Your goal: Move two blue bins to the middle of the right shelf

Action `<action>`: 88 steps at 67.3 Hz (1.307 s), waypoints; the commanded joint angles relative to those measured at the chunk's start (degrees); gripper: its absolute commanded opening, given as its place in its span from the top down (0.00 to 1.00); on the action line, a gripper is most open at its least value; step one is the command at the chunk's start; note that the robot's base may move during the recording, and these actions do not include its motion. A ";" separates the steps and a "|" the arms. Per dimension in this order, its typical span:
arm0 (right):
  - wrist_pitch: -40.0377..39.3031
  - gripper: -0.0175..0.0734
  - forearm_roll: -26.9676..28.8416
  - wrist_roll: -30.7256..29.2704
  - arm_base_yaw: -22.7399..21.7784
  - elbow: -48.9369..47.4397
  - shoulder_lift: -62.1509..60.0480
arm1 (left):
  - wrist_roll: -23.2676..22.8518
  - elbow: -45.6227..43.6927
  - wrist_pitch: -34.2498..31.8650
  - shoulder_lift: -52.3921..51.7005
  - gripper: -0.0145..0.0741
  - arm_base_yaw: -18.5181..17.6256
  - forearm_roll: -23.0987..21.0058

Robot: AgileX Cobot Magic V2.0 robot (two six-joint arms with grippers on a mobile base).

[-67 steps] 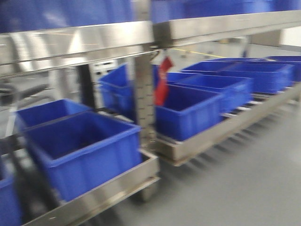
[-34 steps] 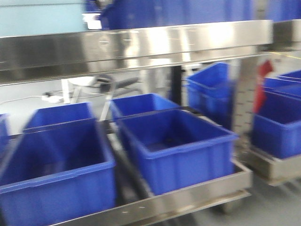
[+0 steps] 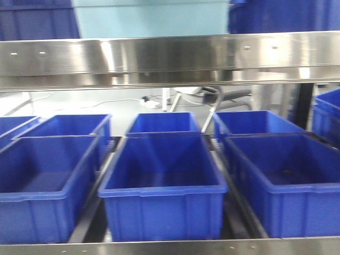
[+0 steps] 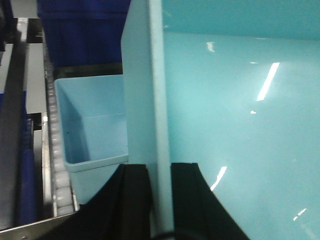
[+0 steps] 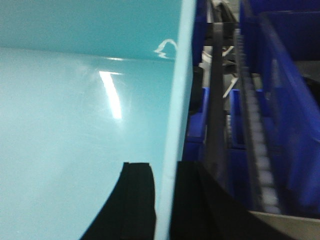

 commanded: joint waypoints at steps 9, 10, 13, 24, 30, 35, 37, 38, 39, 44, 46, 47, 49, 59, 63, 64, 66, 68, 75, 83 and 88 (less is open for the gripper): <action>-3.14 0.97 2.61 -0.85 0.45 -0.70 -0.71 | 0.00 -0.59 -2.50 -0.78 0.96 -0.60 -3.84; -3.14 0.97 2.61 -0.85 0.45 -0.70 -0.71 | 0.00 -0.59 -2.50 -0.78 0.96 -0.60 -3.84; -3.14 0.97 2.61 -0.85 0.45 -0.70 -0.71 | 0.00 -0.59 -2.50 -0.78 0.96 -0.60 -3.84; -3.14 0.97 2.61 -0.85 0.45 -0.70 -0.71 | 0.00 -0.59 -2.50 -0.78 0.96 -0.60 -3.84; -3.14 0.97 2.61 -0.85 0.45 -0.70 -0.71 | 0.00 -0.59 -2.50 -0.78 0.96 -0.60 -3.84; -3.14 0.97 2.61 -0.85 0.45 -0.70 -0.71 | 0.00 -0.59 -2.50 -0.78 0.96 -0.60 -3.84; -3.14 0.97 2.61 -0.85 0.45 -0.70 -0.71 | 0.00 -0.59 -2.50 -0.78 0.96 -0.60 -3.84; -3.14 0.97 2.61 -0.85 0.45 -0.70 -0.71 | 0.00 -0.59 -2.50 -0.78 0.96 -0.60 -3.84; -3.14 0.97 2.61 -0.85 0.45 -0.70 -0.71 | 0.00 -0.59 -2.50 -0.78 0.96 -0.60 -3.84; -3.14 0.97 2.61 -0.85 0.45 -0.70 -0.71 | 0.00 -0.59 -2.50 -0.78 0.96 -0.60 -3.84; -3.14 0.97 2.61 -0.85 0.45 -0.70 -0.71 | 0.00 -0.59 -2.50 -0.78 0.96 -0.60 -3.84; -3.14 0.97 2.61 -0.85 0.45 -0.70 -0.71 | 0.00 -0.59 -2.50 -0.78 0.96 -0.60 -3.84; -3.14 0.97 2.61 -0.85 0.45 -0.70 -0.71 | 0.00 -0.59 -2.50 -0.78 0.96 -0.60 -3.84; -3.14 0.97 2.61 -0.85 0.45 -0.70 -0.71 | 0.00 -0.59 -2.50 -0.78 0.96 -0.60 -3.84; -3.14 0.97 2.61 -0.85 0.45 -0.70 -0.71 | 0.00 -0.59 -2.50 -0.78 0.96 -0.60 -3.84; -3.14 0.97 2.61 -0.85 0.45 -0.70 -0.71 | 0.00 -0.59 -2.50 -0.78 0.96 -0.60 -3.84; -3.14 0.97 2.61 -0.85 0.45 -0.70 -0.71 | 0.00 -0.59 -2.50 -0.78 0.96 -0.60 -3.84; -3.14 0.97 2.61 -0.85 0.45 -0.70 -0.71 | 0.00 -0.59 -2.50 -0.78 0.96 -0.60 -3.84; -3.14 0.97 2.61 -0.85 0.45 -0.70 -0.71 | 0.00 -0.59 -2.50 -0.78 0.96 -0.60 -3.84; -3.14 0.97 2.61 -0.85 0.45 -0.70 -0.71 | 0.00 -0.59 -2.50 -0.78 0.96 -0.60 -3.84; -3.14 0.97 2.61 -0.85 0.45 -0.70 -0.71 | 0.00 -0.59 -2.50 -0.78 0.96 -0.60 -3.84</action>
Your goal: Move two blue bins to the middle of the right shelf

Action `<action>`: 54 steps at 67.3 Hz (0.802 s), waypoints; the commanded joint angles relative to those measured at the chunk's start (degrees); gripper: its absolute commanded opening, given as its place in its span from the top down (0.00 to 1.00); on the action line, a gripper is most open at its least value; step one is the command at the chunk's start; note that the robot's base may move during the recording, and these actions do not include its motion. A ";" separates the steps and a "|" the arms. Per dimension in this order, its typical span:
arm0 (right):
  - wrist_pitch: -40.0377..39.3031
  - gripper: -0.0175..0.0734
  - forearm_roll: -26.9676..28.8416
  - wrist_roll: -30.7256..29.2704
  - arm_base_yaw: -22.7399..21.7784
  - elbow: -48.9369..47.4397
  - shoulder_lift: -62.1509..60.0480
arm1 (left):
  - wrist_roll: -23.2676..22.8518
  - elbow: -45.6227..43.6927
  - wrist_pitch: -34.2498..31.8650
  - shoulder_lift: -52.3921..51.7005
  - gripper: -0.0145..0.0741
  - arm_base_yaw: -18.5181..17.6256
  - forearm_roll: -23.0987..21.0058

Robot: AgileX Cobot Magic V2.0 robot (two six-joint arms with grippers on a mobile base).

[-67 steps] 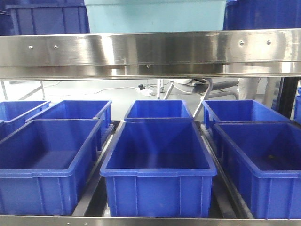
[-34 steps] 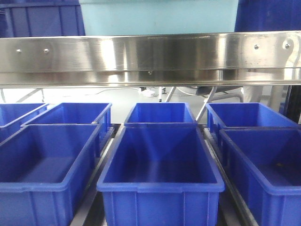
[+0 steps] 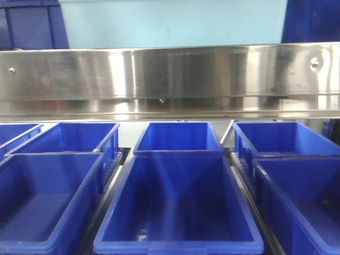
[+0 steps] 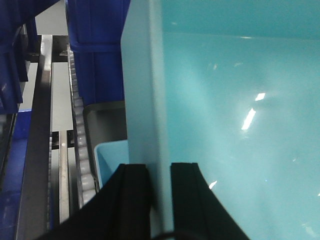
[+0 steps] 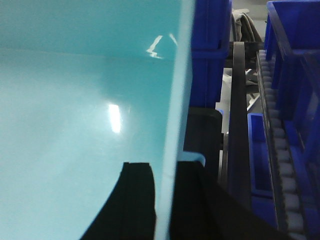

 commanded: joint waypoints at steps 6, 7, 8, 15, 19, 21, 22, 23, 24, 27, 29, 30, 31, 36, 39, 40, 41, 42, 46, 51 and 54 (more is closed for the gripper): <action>-3.14 0.97 2.61 -0.85 0.45 -0.70 -0.71 | 0.00 -0.59 -2.50 -0.78 0.96 -0.60 -3.96; -3.14 0.97 2.61 -0.85 0.45 -0.70 -0.71 | 0.00 -0.59 -2.50 -0.78 0.96 -0.60 -3.96; -3.14 0.97 2.61 -0.85 0.45 -0.70 -0.71 | 0.00 -0.59 -2.50 -0.78 0.96 -0.60 -3.96; -3.14 0.97 2.61 -0.85 0.45 -0.70 -0.71 | 0.00 -0.59 -2.50 -0.78 0.96 -0.60 -3.96; -3.14 0.97 2.61 -0.85 0.45 -0.70 -0.71 | 0.00 -0.59 -2.50 -0.78 0.96 -0.60 -3.96; -3.14 0.97 2.61 -0.85 0.45 -0.70 -0.71 | 0.00 -0.59 -2.50 -0.78 0.96 -0.60 -3.96; -3.14 0.97 2.61 -0.85 0.45 -0.70 -0.71 | 0.00 -0.59 -2.50 -0.78 0.96 -0.60 -3.96; -3.14 0.97 2.61 -0.85 0.45 -0.70 -0.71 | 0.00 -0.59 -2.50 -0.78 0.96 -0.60 -3.96; -3.14 0.97 2.61 -0.85 0.45 -0.70 -0.71 | 0.00 -0.59 -2.50 -0.78 0.96 -0.60 -3.96; -3.14 0.97 2.61 -0.85 0.45 -0.70 -0.71 | 0.00 -0.59 -2.50 -0.78 0.96 -0.60 -3.96; -3.14 0.97 2.61 -0.85 0.45 -0.70 -0.71 | 0.00 -0.59 -2.50 -0.78 0.96 -0.60 -3.96; -3.14 0.97 2.61 -0.85 0.45 -0.70 -0.71 | 0.00 -0.59 -2.50 -0.78 0.96 -0.60 -3.96; -3.14 0.97 2.61 -0.85 0.45 -0.70 -0.71 | 0.00 -0.59 -2.50 -0.78 0.96 -0.60 -3.96; -3.14 0.97 2.61 -0.85 0.45 -0.70 -0.71 | 0.00 -0.59 -2.50 -0.78 0.96 -0.60 -3.96; -3.14 0.97 2.61 -0.85 0.45 -0.70 -0.71 | 0.00 -0.59 -2.50 -0.78 0.96 -0.60 -3.96; -3.14 0.97 2.61 -0.85 0.45 -0.70 -0.71 | 0.00 -0.59 -2.50 -0.78 0.96 -0.60 -3.96; -3.14 0.97 2.61 -0.85 0.45 -0.70 -0.71 | 0.00 -0.59 -2.50 -0.78 0.96 -0.60 -3.96; -3.14 0.97 2.61 -0.85 0.45 -0.70 -0.71 | 0.00 -0.59 -2.50 -0.78 0.96 -0.60 -3.96; -3.14 0.97 2.61 -0.85 0.45 -0.70 -0.71 | 0.00 -0.59 -2.50 -0.78 0.96 -0.60 -3.96; -3.14 0.97 2.61 -0.85 0.45 -0.70 -0.71 | 0.00 -0.59 -2.50 -0.78 0.96 -0.60 -3.96; -3.14 0.97 2.61 -0.85 0.45 -0.70 -0.71 | 0.00 -0.59 -2.50 -0.78 0.96 -0.60 -3.96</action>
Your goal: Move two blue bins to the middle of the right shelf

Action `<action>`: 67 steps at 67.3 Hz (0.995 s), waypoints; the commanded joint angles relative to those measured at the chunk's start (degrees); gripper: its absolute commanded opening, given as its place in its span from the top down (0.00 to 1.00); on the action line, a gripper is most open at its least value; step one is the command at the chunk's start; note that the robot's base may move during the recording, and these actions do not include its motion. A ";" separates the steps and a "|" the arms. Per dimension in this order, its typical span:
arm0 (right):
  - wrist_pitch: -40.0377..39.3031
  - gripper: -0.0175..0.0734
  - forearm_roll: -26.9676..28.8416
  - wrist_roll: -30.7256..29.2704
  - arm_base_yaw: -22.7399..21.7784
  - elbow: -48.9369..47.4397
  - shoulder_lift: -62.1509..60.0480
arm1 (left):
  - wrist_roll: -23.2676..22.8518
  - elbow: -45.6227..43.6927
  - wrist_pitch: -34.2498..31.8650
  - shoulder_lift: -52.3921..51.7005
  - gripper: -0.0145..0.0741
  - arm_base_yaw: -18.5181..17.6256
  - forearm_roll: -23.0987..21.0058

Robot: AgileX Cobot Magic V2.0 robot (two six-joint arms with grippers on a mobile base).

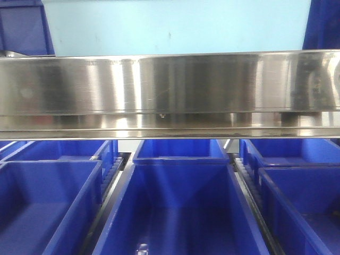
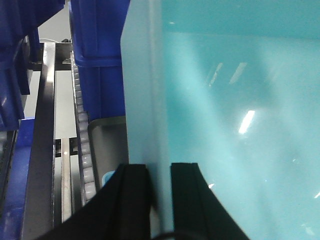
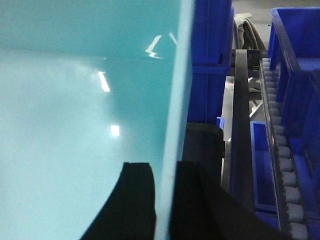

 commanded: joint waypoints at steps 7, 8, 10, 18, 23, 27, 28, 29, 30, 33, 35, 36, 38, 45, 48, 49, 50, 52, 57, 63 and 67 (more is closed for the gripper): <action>-3.14 0.97 2.61 -0.85 0.45 -0.70 -0.71 | 0.00 -0.59 -2.50 -0.78 0.96 -0.60 -3.96; -3.14 0.97 2.61 -0.85 0.45 -0.70 -0.71 | 0.00 -0.59 -2.50 -0.78 0.96 -0.60 -3.96; -3.14 0.97 2.61 -0.85 0.45 -0.70 -0.71 | 0.00 -0.59 -2.50 -0.78 0.96 -0.60 -3.96; -3.14 0.97 2.61 -0.85 0.45 -0.70 -0.71 | 0.00 -0.59 -2.50 -0.78 0.96 -0.60 -3.96; -3.14 0.97 2.61 -0.85 0.45 -0.70 -0.71 | 0.00 -0.59 -2.50 -0.78 0.96 -0.60 -3.96; -3.14 0.97 2.61 -0.85 0.45 -0.70 -0.71 | 0.00 -0.59 -2.50 -0.78 0.96 -0.60 -3.96; -3.14 0.97 2.61 -0.85 0.45 -0.70 -0.71 | 0.00 -0.59 -2.50 -0.78 0.96 -0.60 -3.96; -3.14 0.97 2.61 -0.85 0.45 -0.70 -0.71 | 0.00 -0.59 -2.50 -0.78 0.96 -0.60 -3.96; -3.14 0.97 2.61 -0.85 0.45 -0.70 -0.71 | 0.00 -0.59 -2.50 -0.78 0.96 -0.60 -3.96; -3.14 0.97 2.61 -0.85 0.45 -0.70 -0.71 | 0.00 -0.59 -2.50 -0.78 0.96 -0.60 -3.96; -3.14 0.97 2.61 -0.85 0.45 -0.70 -0.71 | 0.00 -0.59 -2.50 -0.78 0.96 -0.60 -3.96; -3.14 0.97 2.61 -0.85 0.45 -0.70 -0.71 | 0.00 -0.59 -2.50 -0.78 0.96 -0.60 -3.96; -3.14 0.97 2.61 -0.85 0.45 -0.70 -0.71 | 0.00 -0.59 -2.50 -0.78 0.96 -0.60 -3.96; -3.14 0.97 2.61 -0.85 0.45 -0.70 -0.71 | 0.00 -0.59 -2.50 -0.78 0.96 -0.60 -3.96; -3.14 0.97 2.61 -0.85 0.45 -0.70 -0.71 | 0.00 -0.59 -2.50 -0.78 0.96 -0.60 -3.96; -3.14 0.97 2.61 -0.85 0.45 -0.70 -0.71 | 0.00 -0.59 -2.50 -0.78 0.96 -0.60 -3.96; -3.14 0.97 2.61 -0.85 0.45 -0.70 -0.71 | 0.00 -0.59 -2.50 -0.78 0.96 -0.60 -3.96; -3.14 0.97 2.61 -0.85 0.45 -0.70 -0.71 | 0.00 -0.59 -2.50 -0.78 0.96 -0.60 -3.96; -3.14 0.97 2.61 -0.85 0.45 -0.70 -0.71 | 0.00 -0.59 -2.50 -0.78 0.96 -0.60 -3.96; -3.14 0.97 2.61 -0.85 0.45 -0.70 -0.71 | 0.00 -0.59 -2.50 -0.78 0.96 -0.60 -3.96; -3.14 0.97 2.61 -0.85 0.45 -0.70 -0.71 | 0.00 -0.59 -2.50 -0.78 0.96 -0.60 -3.96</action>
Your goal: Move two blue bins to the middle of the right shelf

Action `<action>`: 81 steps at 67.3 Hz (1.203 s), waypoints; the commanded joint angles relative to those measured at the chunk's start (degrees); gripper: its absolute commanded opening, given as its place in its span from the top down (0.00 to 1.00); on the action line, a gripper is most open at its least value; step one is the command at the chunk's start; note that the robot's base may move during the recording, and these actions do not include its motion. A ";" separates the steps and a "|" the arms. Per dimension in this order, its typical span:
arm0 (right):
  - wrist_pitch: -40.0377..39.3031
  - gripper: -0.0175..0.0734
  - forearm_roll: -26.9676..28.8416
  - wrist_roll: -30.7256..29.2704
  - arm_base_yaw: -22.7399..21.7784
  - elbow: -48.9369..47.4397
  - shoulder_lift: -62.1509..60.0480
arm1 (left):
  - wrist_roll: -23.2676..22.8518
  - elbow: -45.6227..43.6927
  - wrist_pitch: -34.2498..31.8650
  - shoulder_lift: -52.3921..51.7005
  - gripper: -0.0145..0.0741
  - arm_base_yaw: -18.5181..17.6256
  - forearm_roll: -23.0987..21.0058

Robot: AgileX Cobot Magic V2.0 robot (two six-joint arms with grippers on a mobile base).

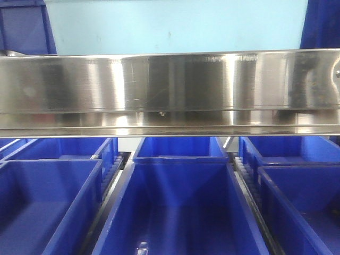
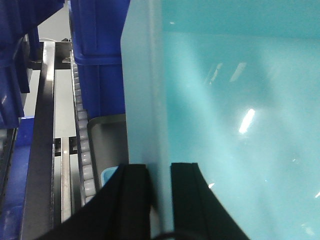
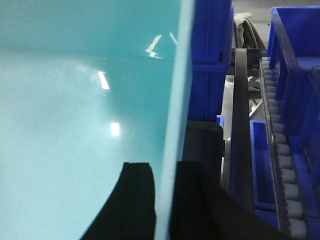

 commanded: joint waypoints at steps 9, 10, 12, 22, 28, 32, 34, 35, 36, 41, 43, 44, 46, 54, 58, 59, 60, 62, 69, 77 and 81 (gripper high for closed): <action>-3.14 0.97 2.61 -0.85 0.45 -0.70 -0.71 | 0.00 -0.59 -2.50 -0.78 0.96 -0.60 -3.96; -3.14 0.97 2.61 -0.85 0.45 -0.70 -0.71 | 0.00 -0.59 -2.50 -0.78 0.96 -0.60 -3.96; -3.14 0.97 2.61 -0.85 0.45 -0.70 -0.71 | 0.00 -0.59 -2.50 -0.78 0.96 -0.60 -3.96; -3.14 0.97 2.61 -0.85 0.45 -0.70 -0.71 | 0.00 -0.59 -3.35 -0.83 0.96 -0.60 -3.96; -1.74 0.97 2.61 -0.85 0.45 -0.70 -0.71 | 0.00 -0.59 -2.66 -0.83 0.96 -0.60 -3.96; -0.41 0.97 2.61 -0.85 0.45 -0.70 -0.60 | 0.00 -0.59 -0.92 -0.72 0.96 -0.60 -3.96; 0.57 0.97 2.61 -0.85 0.45 -0.70 -0.35 | 0.00 -0.59 0.30 -0.48 0.96 -0.60 -3.96; 0.99 0.97 2.61 -0.85 0.45 -0.70 -0.10 | 0.00 -0.59 0.74 -0.49 0.96 -0.60 -3.96; 1.43 0.97 2.61 -0.85 0.45 -0.70 0.02 | 0.00 -0.59 1.13 -0.34 0.96 -0.60 -3.96; 3.72 0.97 2.50 -0.85 0.34 -0.70 1.24 | 0.00 -0.59 3.09 0.45 0.96 -0.60 -3.96; 4.49 0.97 2.57 -0.85 0.34 -0.70 1.78 | 0.00 -0.59 3.91 1.08 0.96 -0.60 -3.96; 4.90 0.97 2.46 -0.85 0.34 -0.70 2.07 | 0.00 -0.59 4.26 1.26 0.96 -0.60 -3.96; 5.54 0.97 2.47 -0.85 0.34 -0.70 2.67 | 0.00 -0.59 5.23 1.66 0.96 -0.60 -3.96; 7.45 0.97 2.47 -0.85 0.34 -0.70 4.50 | 0.00 -0.59 8.48 3.63 0.96 -0.60 -3.96; 8.47 0.97 2.47 -0.85 0.34 -0.70 5.13 | 0.00 -0.59 10.41 4.72 0.96 -0.60 -3.96; 8.71 0.97 2.47 -0.85 0.34 -0.70 5.27 | 0.00 -0.59 10.82 4.98 0.96 -0.60 -3.96; 9.00 0.97 2.47 -0.85 0.34 -0.70 5.42 | 0.00 -0.59 11.29 5.25 0.96 -0.60 -3.96; 9.43 0.97 2.33 -0.85 0.34 -0.70 5.50 | 0.00 -0.59 12.18 5.77 0.96 -0.60 -3.96; 10.86 0.97 2.08 -0.85 0.34 -0.70 5.90 | 0.00 -0.59 14.41 6.57 0.96 -0.60 -3.96; 12.37 0.97 1.44 -0.85 0.34 -0.70 6.47 | 0.00 -0.59 15.99 7.18 0.96 -0.60 -3.84; 12.82 0.97 1.46 -0.85 0.34 -0.70 6.67 | 0.00 -0.59 16.09 7.32 0.96 -0.60 -3.71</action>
